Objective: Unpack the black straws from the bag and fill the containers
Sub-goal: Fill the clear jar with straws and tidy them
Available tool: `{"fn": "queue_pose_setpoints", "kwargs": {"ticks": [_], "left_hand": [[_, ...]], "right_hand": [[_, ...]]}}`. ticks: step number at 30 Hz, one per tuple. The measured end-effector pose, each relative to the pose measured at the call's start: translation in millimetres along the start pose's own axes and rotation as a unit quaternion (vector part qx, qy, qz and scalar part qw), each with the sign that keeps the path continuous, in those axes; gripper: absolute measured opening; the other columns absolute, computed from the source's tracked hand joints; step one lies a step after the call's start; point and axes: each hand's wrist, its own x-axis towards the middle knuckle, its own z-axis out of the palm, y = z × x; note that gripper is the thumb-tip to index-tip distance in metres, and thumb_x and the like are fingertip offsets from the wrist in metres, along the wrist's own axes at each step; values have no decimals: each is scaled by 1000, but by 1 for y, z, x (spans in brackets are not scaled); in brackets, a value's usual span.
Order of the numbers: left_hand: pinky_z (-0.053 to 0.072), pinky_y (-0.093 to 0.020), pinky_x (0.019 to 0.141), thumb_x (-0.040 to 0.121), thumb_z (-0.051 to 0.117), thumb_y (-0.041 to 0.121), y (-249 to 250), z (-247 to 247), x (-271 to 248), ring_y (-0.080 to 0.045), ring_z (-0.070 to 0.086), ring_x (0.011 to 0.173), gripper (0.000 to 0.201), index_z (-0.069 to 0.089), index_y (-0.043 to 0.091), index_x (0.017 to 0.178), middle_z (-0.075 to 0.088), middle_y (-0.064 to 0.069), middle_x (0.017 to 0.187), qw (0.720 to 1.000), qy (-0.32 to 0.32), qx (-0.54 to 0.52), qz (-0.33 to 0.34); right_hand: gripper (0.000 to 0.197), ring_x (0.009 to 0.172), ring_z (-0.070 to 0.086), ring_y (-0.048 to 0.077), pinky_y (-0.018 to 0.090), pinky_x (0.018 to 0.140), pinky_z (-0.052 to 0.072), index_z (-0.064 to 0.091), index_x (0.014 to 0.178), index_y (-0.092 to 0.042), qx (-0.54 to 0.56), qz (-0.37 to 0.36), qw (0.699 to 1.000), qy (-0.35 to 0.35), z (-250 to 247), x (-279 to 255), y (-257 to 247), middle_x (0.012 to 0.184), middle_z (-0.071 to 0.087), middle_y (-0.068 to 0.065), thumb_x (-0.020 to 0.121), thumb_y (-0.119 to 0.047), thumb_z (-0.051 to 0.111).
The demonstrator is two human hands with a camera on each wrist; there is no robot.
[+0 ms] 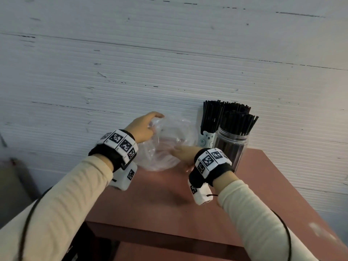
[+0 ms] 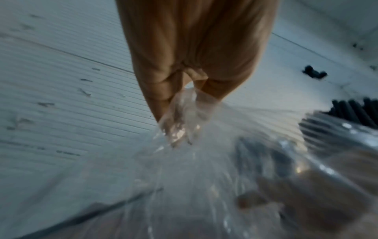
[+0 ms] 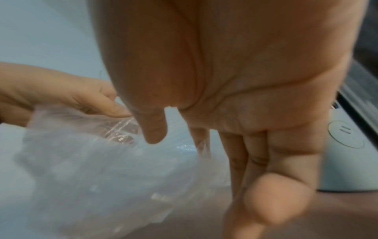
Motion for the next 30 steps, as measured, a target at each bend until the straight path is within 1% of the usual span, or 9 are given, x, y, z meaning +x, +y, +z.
{"fn": "queue_pose_setpoints", "kwargs": {"ticks": [3, 7, 9, 11, 14, 18, 22, 25, 30], "left_hand": [[42, -16, 51, 96, 45, 1, 0, -10, -9, 4, 58, 58, 45, 51, 33, 128, 59, -6, 99, 990, 62, -122, 21], [41, -22, 54, 94, 46, 0, 8, -14, -22, -22, 54, 71, 48, 57, 41, 117, 56, -6, 94, 965, 81, -246, 38], [50, -23, 60, 92, 44, -3, 18, -14, -26, -26, 65, 82, 39, 60, 27, 111, 57, -4, 96, 922, 69, -380, 22], [55, -31, 73, 90, 54, 9, 25, -14, -31, -22, 69, 80, 19, 57, 18, 106, 61, -4, 101, 877, 70, -475, 26], [54, -41, 88, 68, 82, 41, 24, -10, -33, -19, 70, 87, 50, 55, 28, 107, 65, -6, 112, 907, 89, -411, 36], [56, -48, 86, 89, 67, 33, 23, -2, -33, -12, 69, 68, 33, 54, 17, 115, 70, 1, 92, 886, 121, -447, 17], [55, -30, 70, 98, 52, 35, 14, -2, -38, -9, 68, 77, 28, 54, 15, 116, 67, 4, 92, 899, 136, -416, -2], [52, -29, 83, 97, 53, 39, 4, -2, -37, -18, 64, 104, 31, 57, 17, 118, 57, -5, 122, 923, 144, -356, -18], [49, -47, 98, 106, 35, 20, 17, 0, -41, -29, 65, 108, 21, 50, 10, 96, 68, -14, 110, 885, 95, -455, -10]], "right_hand": [[72, 115, 59, 34, 37, 92, 50, 17, 153, -21, 117, 19, 990, 79, -5, -2, 1, 150, 39, 13, 95, -57, 42], [85, 97, 64, 29, 44, 84, 57, 12, 150, -32, 251, -39, 944, 210, -8, 0, -1, 133, 49, 7, 86, -43, 67], [87, 95, 63, 26, 46, 84, 56, 13, 150, -35, 289, -81, 917, 261, -9, -2, -1, 124, 49, 3, 85, -26, 70], [89, 81, 63, 24, 43, 76, 58, 13, 148, -39, 319, -124, 895, 287, -11, -4, -1, 117, 51, 0, 84, -7, 64], [88, 78, 63, 15, 34, 67, 55, 16, 144, -44, 355, -190, 862, 308, -15, -7, 1, 136, 47, 11, 80, 7, 50], [83, 95, 71, 20, 55, 83, 55, 42, 129, -46, 462, -240, 816, 250, -22, -21, -3, 142, 40, 12, 79, 20, 33], [62, 87, 67, 17, 38, 85, 54, 62, 112, -19, 472, -249, 809, 245, -27, -38, -6, 116, 63, 20, 81, 25, 31], [41, 80, 67, 12, 21, 73, 53, 64, 103, -1, 464, -248, 805, 275, -31, -47, -3, 99, 67, 1, 83, 22, 36], [18, 58, 43, 14, 33, 56, 38, 48, 94, -14, 384, -243, 841, 294, -34, -47, 2, 77, 45, 4, 84, -2, 56]]}}
